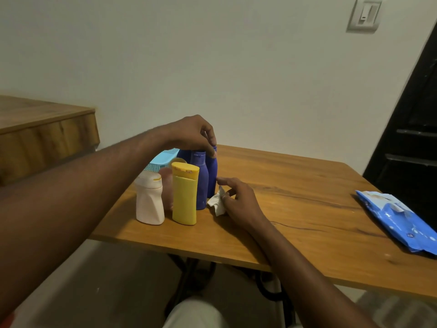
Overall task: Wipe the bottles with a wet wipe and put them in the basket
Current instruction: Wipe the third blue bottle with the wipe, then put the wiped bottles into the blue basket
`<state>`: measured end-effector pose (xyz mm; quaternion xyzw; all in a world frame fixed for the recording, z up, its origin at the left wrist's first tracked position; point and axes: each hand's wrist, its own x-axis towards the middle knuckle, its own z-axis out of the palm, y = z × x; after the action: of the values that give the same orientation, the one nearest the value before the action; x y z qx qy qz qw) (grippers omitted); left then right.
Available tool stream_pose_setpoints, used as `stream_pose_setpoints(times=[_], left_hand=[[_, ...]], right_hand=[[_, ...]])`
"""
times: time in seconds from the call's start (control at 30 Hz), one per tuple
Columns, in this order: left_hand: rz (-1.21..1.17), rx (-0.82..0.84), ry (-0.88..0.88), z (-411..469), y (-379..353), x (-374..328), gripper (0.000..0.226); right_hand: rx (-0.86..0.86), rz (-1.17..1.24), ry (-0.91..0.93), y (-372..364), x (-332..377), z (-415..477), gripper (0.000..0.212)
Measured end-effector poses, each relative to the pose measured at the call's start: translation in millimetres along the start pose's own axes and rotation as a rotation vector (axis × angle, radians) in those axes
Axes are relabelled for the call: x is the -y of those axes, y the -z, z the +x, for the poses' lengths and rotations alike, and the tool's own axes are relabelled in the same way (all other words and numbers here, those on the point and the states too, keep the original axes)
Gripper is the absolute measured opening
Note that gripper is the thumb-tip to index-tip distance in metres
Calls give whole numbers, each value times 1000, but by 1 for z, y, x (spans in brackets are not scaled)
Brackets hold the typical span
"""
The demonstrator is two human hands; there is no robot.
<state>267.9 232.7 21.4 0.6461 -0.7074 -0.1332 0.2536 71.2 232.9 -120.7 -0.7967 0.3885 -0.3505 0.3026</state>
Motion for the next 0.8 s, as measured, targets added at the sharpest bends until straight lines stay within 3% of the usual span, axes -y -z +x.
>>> stream_pose_setpoints(times=[0.37, 0.63, 0.8], left_hand=[[109, -9, -21, -4, 6, -17, 25], [171, -115, -241, -37, -13, -81, 21], [335, 22, -181, -43, -72, -126, 64]], right_hand=[[-67, 74, 6, 7, 4, -5, 46], [-271, 127, 35, 46, 6, -18, 38], [-430, 74, 23, 92, 0, -40, 25]])
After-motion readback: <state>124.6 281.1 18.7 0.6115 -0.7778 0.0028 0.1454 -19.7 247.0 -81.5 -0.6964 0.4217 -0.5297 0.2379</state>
